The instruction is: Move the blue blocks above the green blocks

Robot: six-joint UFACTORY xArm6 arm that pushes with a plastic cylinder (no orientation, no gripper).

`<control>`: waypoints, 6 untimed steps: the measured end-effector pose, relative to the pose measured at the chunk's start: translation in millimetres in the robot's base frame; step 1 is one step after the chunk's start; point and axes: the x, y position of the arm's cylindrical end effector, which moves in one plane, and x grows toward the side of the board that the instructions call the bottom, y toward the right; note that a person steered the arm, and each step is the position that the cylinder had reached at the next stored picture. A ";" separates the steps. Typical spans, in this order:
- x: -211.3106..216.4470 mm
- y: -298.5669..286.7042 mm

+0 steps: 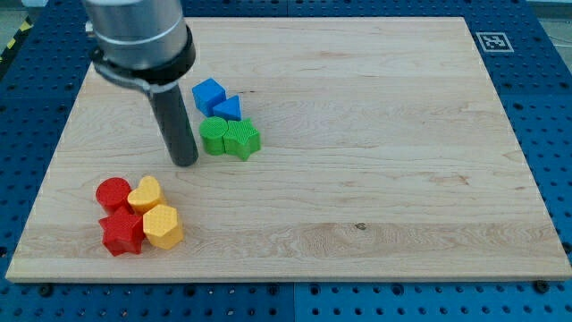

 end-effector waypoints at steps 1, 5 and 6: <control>-0.3 3.5; -60.2 64.6; -54.6 63.6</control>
